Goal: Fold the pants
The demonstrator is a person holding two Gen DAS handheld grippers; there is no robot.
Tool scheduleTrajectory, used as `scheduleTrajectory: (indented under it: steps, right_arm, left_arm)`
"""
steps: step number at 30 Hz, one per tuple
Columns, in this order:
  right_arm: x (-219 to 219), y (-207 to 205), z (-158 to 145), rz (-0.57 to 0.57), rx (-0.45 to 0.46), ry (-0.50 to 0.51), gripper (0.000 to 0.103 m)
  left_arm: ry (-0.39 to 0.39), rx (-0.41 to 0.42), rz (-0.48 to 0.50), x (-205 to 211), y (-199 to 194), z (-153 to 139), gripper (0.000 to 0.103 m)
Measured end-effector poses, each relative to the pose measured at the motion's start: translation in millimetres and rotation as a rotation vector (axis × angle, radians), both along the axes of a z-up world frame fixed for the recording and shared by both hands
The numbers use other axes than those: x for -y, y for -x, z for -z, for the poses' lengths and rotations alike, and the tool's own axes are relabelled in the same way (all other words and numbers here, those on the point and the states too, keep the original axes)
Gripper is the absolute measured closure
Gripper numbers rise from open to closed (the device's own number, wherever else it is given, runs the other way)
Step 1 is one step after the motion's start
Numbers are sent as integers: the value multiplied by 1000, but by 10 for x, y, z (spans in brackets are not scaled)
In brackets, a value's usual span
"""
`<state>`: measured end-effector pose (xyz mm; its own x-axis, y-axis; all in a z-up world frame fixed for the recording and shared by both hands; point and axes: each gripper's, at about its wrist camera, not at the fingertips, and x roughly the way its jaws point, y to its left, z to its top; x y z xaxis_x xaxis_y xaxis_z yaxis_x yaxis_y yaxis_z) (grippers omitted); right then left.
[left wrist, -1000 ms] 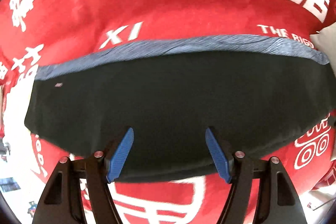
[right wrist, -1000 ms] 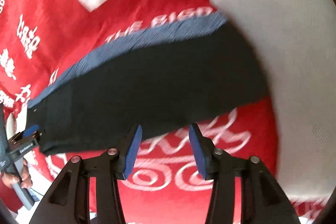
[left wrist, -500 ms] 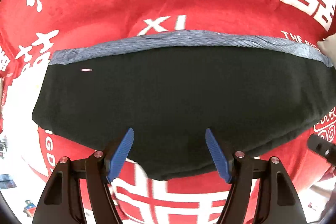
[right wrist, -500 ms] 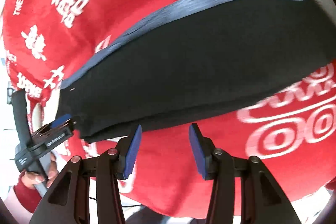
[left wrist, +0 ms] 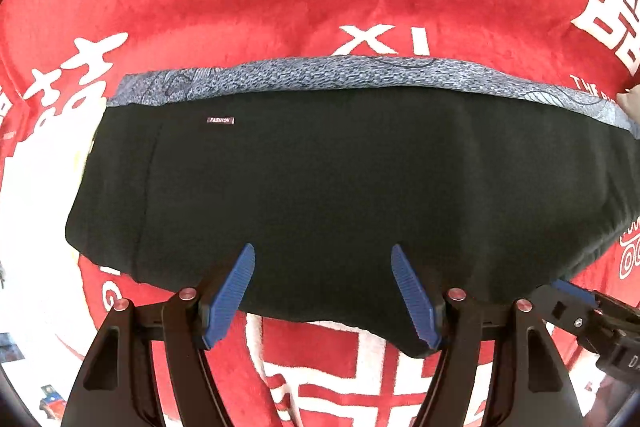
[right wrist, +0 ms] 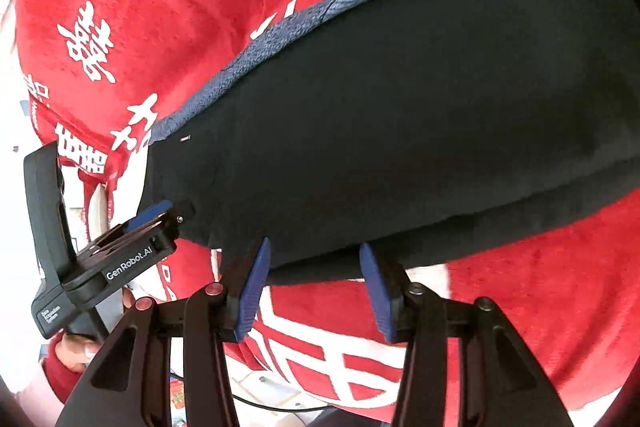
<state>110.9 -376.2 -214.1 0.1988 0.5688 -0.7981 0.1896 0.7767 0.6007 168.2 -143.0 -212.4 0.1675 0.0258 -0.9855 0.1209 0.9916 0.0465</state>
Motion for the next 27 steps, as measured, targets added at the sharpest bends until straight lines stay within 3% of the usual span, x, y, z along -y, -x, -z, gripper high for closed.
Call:
scheduleTrajectory:
  steps: [5, 6, 7, 8, 14, 16, 18, 21, 23, 25, 27]
  right_arm:
    - [-20, -79, 100, 76, -27, -62, 53]
    - [-15, -110, 131, 94, -43, -75, 58]
    - [-29, -144, 145, 99, -56, -58, 84]
    - [-29, -152, 139, 95, -60, -36, 89]
    - [-166, 84, -138, 20, 13, 64, 93]
    - [-214, 172, -84, -1, 6, 105, 93]
    - [-228, 207, 50, -9, -2, 123, 93]
    - [-147, 218, 60, 4, -8, 77, 89]
    - [-87, 242, -6, -10, -28, 95, 68]
    - [17, 289, -173, -22, -16, 161, 54]
    - [184, 294, -385, -32, 34, 213, 54]
  left_arm:
    - [27, 14, 40, 70, -59, 41, 31]
    - [29, 19, 52, 104, -78, 49, 31]
    - [32, 23, 67, 150, -102, 62, 31]
    - [36, 24, 80, 189, -113, 71, 31]
    - [17, 1, 216, 387, 169, 110, 31]
    - [-14, -16, 245, 405, 318, 209, 31]
    - [2, 21, 228, 362, 397, 217, 30]
    - [27, 1, 197, 316, 358, 223, 30]
    - [28, -18, 186, 300, 304, 191, 30]
    - [19, -11, 180, 294, 243, 94, 30]
    - [30, 26, 167, 273, 154, -53, 30]
